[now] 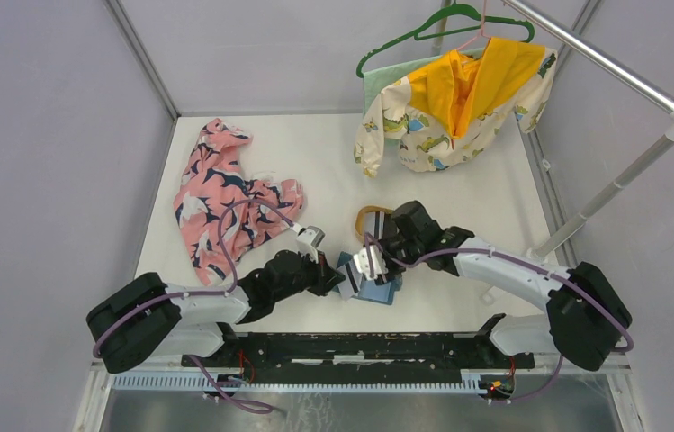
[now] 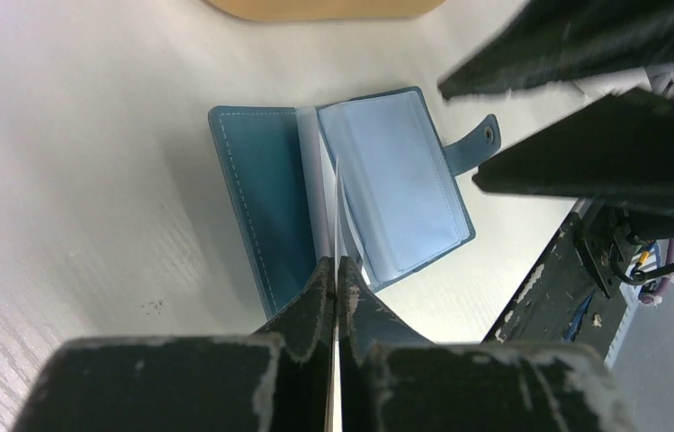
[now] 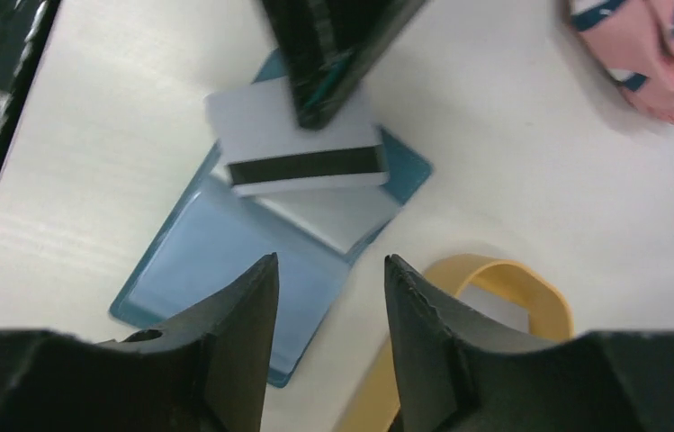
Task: Put the credit cards into the card holder
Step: Insert the credit card into the card holder.
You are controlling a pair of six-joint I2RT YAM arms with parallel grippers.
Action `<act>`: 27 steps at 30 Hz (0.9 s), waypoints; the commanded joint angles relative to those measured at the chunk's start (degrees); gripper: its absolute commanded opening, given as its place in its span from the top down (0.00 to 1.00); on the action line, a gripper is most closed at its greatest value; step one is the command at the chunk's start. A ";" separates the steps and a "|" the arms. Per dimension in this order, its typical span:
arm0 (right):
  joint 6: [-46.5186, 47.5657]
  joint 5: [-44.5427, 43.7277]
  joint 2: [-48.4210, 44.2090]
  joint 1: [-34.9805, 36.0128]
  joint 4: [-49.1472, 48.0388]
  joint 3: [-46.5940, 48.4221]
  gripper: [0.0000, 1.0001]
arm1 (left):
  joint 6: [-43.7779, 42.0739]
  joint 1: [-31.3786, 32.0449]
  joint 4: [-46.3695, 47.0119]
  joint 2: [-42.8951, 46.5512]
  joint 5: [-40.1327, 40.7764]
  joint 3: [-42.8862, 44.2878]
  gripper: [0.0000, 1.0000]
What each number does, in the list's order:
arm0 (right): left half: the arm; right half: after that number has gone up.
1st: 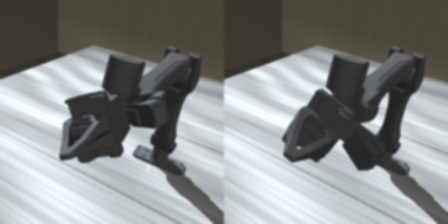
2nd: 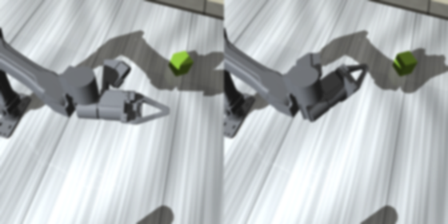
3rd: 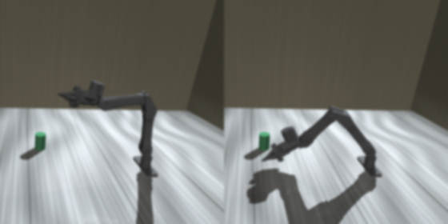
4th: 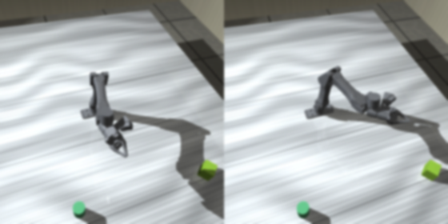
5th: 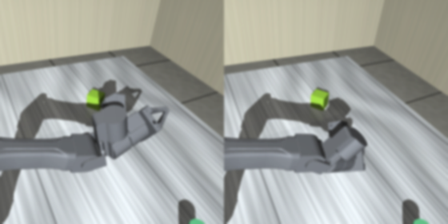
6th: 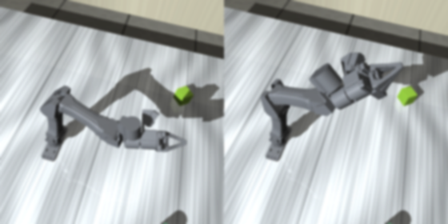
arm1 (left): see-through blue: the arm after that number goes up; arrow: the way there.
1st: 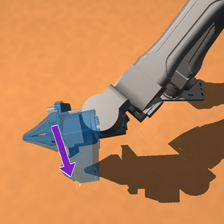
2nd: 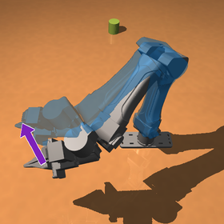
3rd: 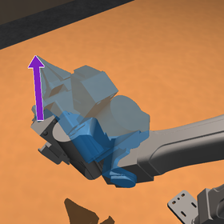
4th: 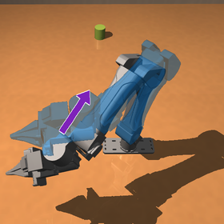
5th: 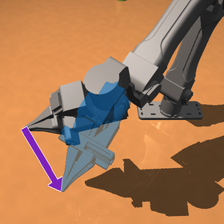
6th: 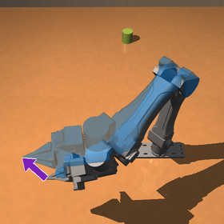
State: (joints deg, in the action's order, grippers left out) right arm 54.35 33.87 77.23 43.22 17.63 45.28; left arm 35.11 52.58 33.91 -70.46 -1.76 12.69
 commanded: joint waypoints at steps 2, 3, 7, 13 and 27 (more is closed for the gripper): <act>22.86 -0.71 -3.13 -0.16 4.21 -8.53 0.45 | 2.19 0.24 -1.47 1.79 0.47 -0.37 0.98; 23.42 -1.90 -2.73 -0.20 5.20 -8.41 0.46 | 2.37 0.25 -1.56 2.14 0.35 -0.46 0.98; 28.62 -3.12 -2.91 -0.17 6.29 -10.96 0.46 | 3.56 0.24 -1.66 3.23 0.18 -0.82 0.98; 32.71 -7.88 -1.90 -0.17 5.51 -13.03 0.48 | 4.30 0.14 -3.95 4.24 1.05 1.54 0.98; 39.26 -12.76 -1.56 1.28 3.75 -16.10 0.54 | 6.21 -1.87 -5.23 2.30 0.35 6.91 0.98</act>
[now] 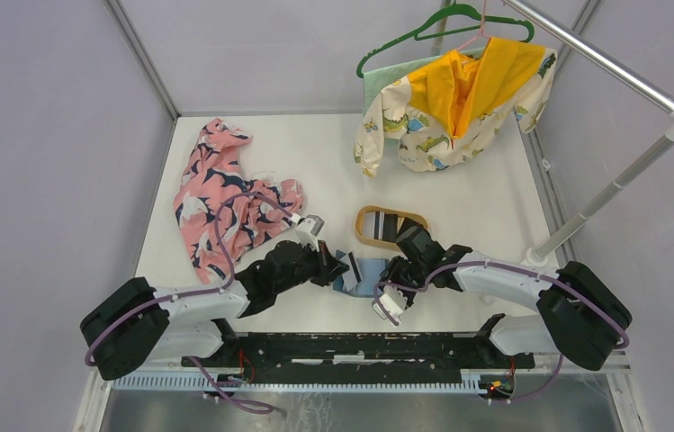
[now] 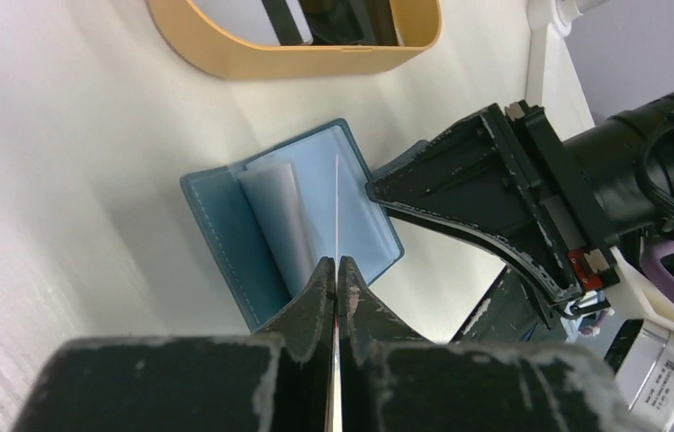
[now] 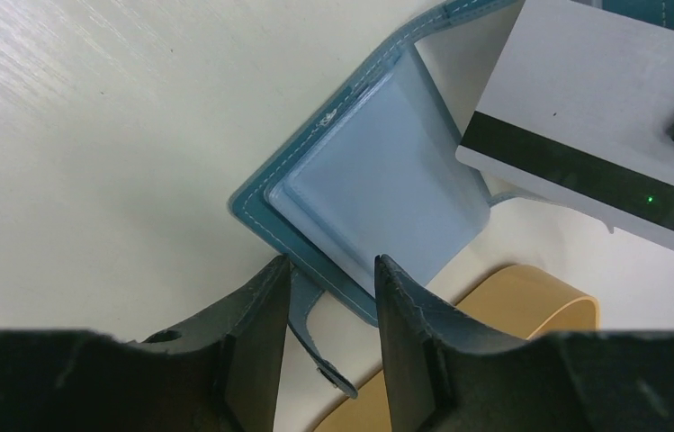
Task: Put the credit cards into the card holder
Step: Insert the credit card into the card holder.
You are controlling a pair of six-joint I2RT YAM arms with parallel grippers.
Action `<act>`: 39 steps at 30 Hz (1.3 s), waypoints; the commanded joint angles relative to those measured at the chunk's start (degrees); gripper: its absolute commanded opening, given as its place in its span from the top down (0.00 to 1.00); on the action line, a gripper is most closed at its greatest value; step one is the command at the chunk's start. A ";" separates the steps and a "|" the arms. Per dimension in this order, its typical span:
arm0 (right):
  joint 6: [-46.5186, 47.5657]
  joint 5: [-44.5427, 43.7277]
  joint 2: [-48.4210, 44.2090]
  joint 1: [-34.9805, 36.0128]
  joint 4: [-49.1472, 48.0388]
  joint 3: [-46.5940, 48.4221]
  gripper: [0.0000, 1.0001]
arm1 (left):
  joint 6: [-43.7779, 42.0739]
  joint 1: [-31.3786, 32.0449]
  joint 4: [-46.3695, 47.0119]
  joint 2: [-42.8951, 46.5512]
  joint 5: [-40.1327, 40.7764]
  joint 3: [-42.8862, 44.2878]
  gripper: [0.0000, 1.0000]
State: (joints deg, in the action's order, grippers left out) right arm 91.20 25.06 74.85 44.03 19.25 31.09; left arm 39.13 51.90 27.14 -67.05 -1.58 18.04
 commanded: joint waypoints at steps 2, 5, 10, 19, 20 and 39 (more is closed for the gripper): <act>2.74 -4.29 0.74 0.61 2.15 -2.00 0.54 | 2.46 -2.25 2.25 -2.68 -0.65 1.47 0.98; 3.09 -4.37 0.65 0.69 2.21 -2.17 0.55 | 2.93 -3.73 3.52 -5.01 -1.40 1.25 0.98; 3.28 -4.46 0.65 0.68 2.34 -2.11 0.55 | 3.55 -5.64 5.46 -7.14 -3.23 0.66 0.98; 3.64 -4.61 1.00 0.72 2.46 -2.22 0.56 | 6.82 -10.13 14.67 -9.80 -10.27 -3.76 0.98; 3.64 -4.64 1.05 0.79 2.53 -2.21 0.56 | 7.05 -10.42 15.44 -10.25 -10.83 -4.18 0.98; 3.86 -4.74 1.22 0.79 2.80 -2.09 0.58 | 11.23 -12.76 30.24 -20.49 -18.39 -6.02 0.98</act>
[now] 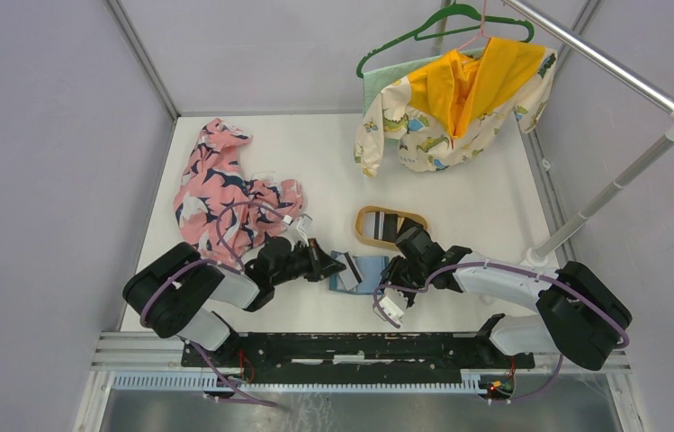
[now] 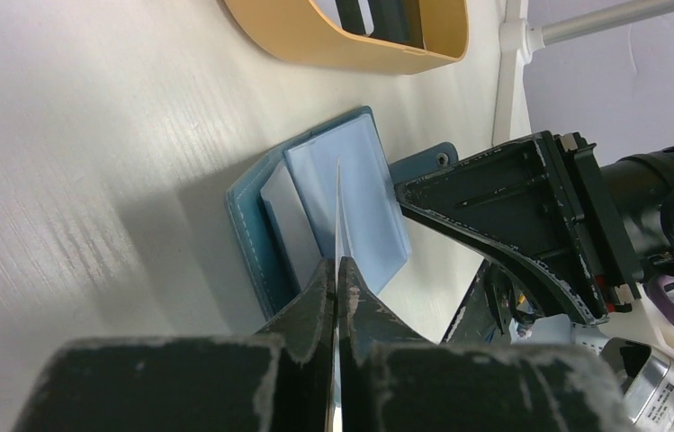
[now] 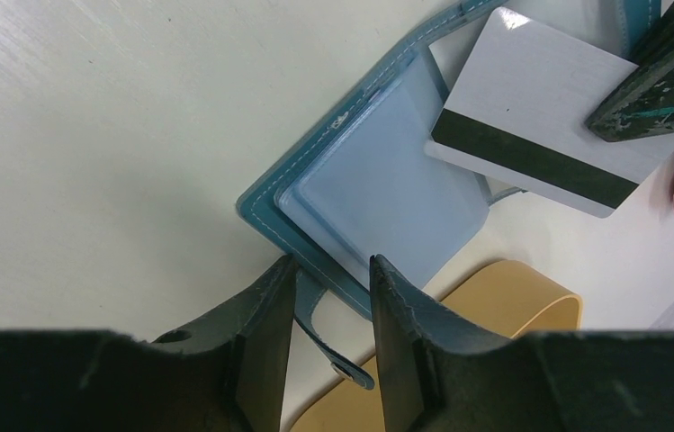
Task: Put the credit cards into the card holder
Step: Insert the credit card into the card holder.
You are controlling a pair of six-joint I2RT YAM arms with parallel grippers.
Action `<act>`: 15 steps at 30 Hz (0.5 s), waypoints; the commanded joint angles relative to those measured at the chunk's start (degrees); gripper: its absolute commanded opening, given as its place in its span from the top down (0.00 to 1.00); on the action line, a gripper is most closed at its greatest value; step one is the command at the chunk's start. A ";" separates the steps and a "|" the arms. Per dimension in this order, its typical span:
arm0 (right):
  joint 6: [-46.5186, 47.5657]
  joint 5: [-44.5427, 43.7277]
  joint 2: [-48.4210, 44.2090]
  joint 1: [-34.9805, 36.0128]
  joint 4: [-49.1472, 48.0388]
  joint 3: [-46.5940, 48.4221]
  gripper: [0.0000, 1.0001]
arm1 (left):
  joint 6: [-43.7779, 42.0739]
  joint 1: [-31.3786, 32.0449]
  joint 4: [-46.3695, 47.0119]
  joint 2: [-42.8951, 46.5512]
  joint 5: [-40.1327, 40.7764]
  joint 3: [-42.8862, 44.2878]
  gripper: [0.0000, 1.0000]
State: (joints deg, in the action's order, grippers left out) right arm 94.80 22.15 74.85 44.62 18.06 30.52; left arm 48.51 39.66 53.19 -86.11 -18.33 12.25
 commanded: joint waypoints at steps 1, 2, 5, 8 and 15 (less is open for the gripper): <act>0.21 -1.78 1.21 0.19 4.07 -1.52 0.58 | 1.85 -0.57 3.78 -1.65 -1.58 -0.02 0.98; 0.25 -1.78 1.15 0.16 4.00 -1.47 0.58 | 1.85 -0.55 3.20 -1.85 -1.48 0.11 0.98; 0.34 -1.69 1.22 0.22 4.00 -1.43 0.58 | 1.57 -0.62 0.32 -1.77 -1.20 0.77 0.98; 0.29 -1.68 1.24 0.24 4.07 -1.43 0.58 | 0.97 -0.55 -4.35 -1.16 -0.76 1.85 0.98; 0.29 -1.90 1.31 0.55 4.01 -1.34 0.58 | -0.76 -0.54 -11.97 -2.15 -1.65 5.22 0.98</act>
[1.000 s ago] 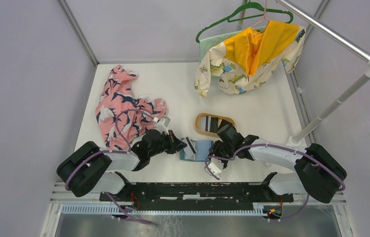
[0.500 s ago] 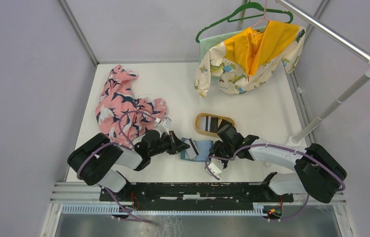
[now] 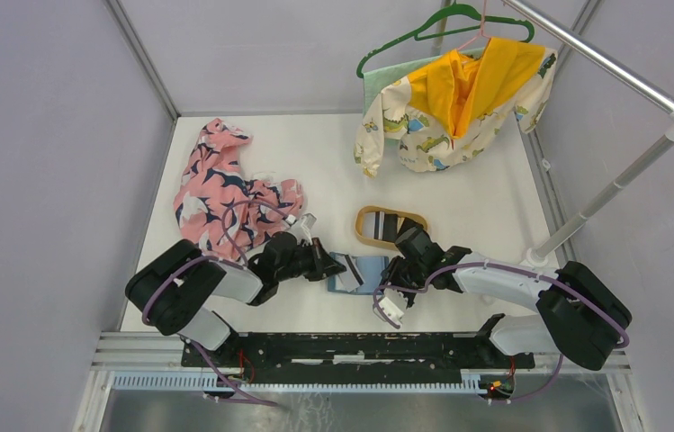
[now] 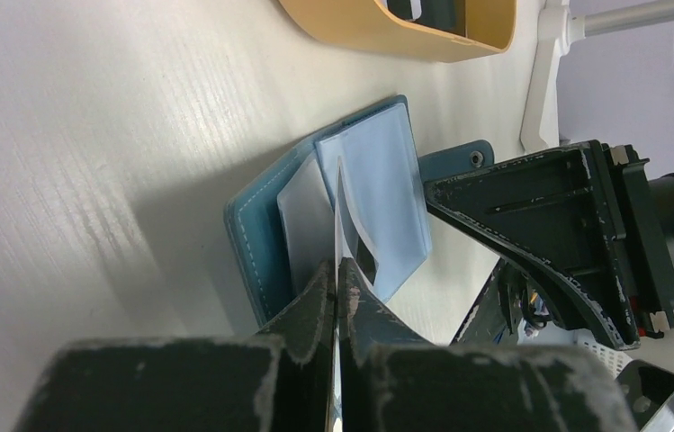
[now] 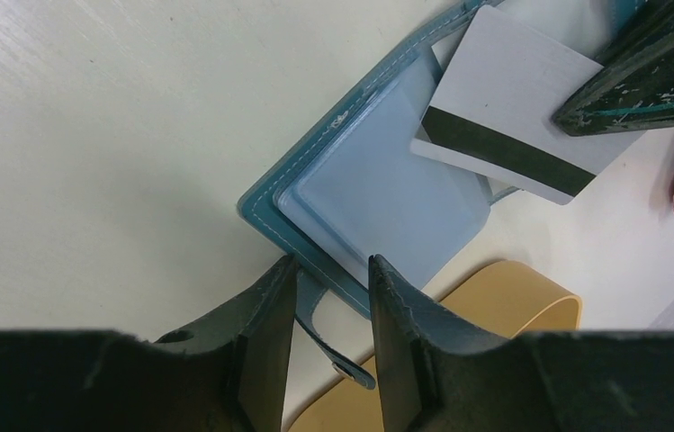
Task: Put the credit cards into the card holder
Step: Insert the credit card into the card holder.
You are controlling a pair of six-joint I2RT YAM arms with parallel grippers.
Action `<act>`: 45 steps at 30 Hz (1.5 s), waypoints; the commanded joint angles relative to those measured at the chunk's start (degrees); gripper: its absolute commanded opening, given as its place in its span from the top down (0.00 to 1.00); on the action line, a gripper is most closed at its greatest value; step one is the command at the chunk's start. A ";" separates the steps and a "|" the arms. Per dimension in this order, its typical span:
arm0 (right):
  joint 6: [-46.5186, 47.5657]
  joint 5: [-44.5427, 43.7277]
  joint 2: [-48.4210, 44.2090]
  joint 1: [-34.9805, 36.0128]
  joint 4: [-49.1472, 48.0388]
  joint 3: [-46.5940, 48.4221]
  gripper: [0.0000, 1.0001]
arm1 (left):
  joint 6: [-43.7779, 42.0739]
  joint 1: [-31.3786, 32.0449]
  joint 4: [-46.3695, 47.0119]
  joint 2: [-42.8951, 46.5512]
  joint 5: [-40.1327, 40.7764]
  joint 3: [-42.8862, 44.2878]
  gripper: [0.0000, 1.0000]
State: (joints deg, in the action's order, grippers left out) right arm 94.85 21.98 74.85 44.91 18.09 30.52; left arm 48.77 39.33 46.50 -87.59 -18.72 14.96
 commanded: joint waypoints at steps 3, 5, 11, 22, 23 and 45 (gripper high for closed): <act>0.25 -1.80 1.29 0.25 4.01 -1.34 0.59 | -1.38 -0.21 -7.13 -2.79 -2.69 4.54 0.98; 0.25 -1.92 1.28 0.31 3.94 -1.35 0.59 | -1.40 -0.22 -8.25 -3.73 -3.23 5.48 0.98; 0.25 -2.79 1.39 0.41 3.03 -1.75 0.58 | -1.94 -0.21 -11.81 -3.85 -3.60 6.22 0.98; -0.10 -5.49 1.51 1.67 0.33 -2.44 0.58 | -2.30 -0.22 -16.09 -5.70 -6.10 8.54 0.98; -0.10 -5.62 1.58 1.75 0.19 -2.49 0.57 | -2.13 -0.18 -16.47 -6.07 -6.22 8.74 0.98; 0.07 -6.64 1.93 2.73 -0.28 -2.75 0.58 | 2.21 -0.22 -19.27 -8.38 -7.31 8.50 0.97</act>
State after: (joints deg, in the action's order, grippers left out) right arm 94.89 16.58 75.07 47.35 14.52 29.61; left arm 50.48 38.92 33.52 -94.78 -27.09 24.80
